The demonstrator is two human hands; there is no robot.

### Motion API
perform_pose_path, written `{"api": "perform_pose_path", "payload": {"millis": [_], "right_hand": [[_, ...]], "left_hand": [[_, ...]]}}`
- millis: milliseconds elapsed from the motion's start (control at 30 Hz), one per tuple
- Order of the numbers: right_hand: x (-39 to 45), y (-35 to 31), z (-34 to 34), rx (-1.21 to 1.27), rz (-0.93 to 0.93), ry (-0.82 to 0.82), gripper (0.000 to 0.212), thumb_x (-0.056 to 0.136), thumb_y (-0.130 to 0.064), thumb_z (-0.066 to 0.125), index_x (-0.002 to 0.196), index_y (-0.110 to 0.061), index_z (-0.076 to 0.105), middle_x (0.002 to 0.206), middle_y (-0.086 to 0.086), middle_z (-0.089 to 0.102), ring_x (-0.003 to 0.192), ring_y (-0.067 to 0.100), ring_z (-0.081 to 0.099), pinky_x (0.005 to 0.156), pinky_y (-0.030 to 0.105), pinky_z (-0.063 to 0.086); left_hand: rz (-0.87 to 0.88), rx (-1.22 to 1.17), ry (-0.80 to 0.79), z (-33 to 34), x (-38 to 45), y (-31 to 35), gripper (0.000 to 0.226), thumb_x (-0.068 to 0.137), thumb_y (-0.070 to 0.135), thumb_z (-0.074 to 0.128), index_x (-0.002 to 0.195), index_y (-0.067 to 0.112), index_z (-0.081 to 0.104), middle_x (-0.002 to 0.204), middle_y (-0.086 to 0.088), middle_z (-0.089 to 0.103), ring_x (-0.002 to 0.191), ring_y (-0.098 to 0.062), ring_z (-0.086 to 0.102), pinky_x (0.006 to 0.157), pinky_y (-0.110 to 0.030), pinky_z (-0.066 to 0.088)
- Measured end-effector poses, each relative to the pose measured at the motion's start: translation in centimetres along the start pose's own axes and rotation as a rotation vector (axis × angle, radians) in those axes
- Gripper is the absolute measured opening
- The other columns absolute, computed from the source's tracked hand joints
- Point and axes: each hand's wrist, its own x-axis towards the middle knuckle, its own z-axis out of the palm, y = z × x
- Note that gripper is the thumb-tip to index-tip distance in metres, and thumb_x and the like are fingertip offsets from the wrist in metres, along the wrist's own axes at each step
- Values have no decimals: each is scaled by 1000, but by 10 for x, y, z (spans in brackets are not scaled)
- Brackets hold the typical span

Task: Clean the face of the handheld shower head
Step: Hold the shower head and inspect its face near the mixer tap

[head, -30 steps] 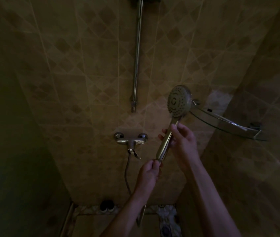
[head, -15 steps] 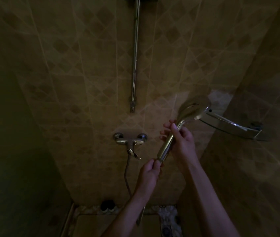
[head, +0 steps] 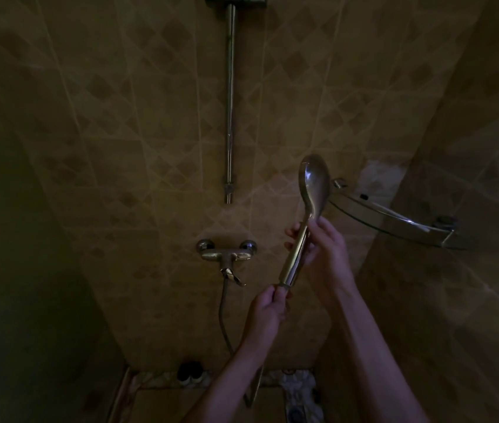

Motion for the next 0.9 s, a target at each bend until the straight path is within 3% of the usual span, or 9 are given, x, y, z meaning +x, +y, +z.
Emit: {"api": "perform_pose_path", "payload": {"millis": [100,167,400,567,733,833,900], "right_hand": [[0,0,0,-121,1,86,46,85,-17,68,126,-3,52,88,1,68,89,19,64,84,35,51],[0,0,-2,-152,-1,125,44,88,-13,63,129,-5,50,88,1,70,89,18,67,86,35,52],[0,-5,-13,-93,-6,121,29,94,-13,53,121,-2,50,116,13,69,115,29,62,96,41,45],[-3,-6,-22,-52,5,118,17,98,-15,47,106,-10,61,94,5,65,102,25,57,90,40,45],[-9,-17,-28,70,52,74,19,96,-7,45,105,-8,62,93,9,66,103,26,62,108,53,36],[-12,-24,-28,95,22,32,27,95,-3,42,120,-3,52,93,11,68,102,29,64,98,48,46],[-12,-23,-27,93,-12,25,22,98,-3,37,115,-3,51,91,12,65,90,26,63,88,42,49]], "left_hand": [[-3,12,-1,3,-2,-1,22,99,17,43,83,19,58,57,8,42,38,3,36,41,-10,27],[-2,15,-5,5,-5,0,21,98,16,43,83,18,57,57,8,40,38,2,35,41,-10,27],[0,-4,-1,11,-3,4,22,98,13,43,80,19,53,59,5,38,36,1,34,37,-8,26],[22,13,-5,16,-3,4,22,97,9,44,78,17,52,61,4,39,37,2,33,36,-10,25],[34,51,-35,22,-10,2,20,98,14,42,82,17,55,62,6,43,41,2,37,41,-10,29],[21,26,-48,28,-11,2,19,99,11,40,84,14,52,63,5,42,37,4,38,39,-7,29],[25,33,-57,31,-12,1,19,100,14,39,85,14,52,63,4,40,36,4,38,39,-7,28]]}}
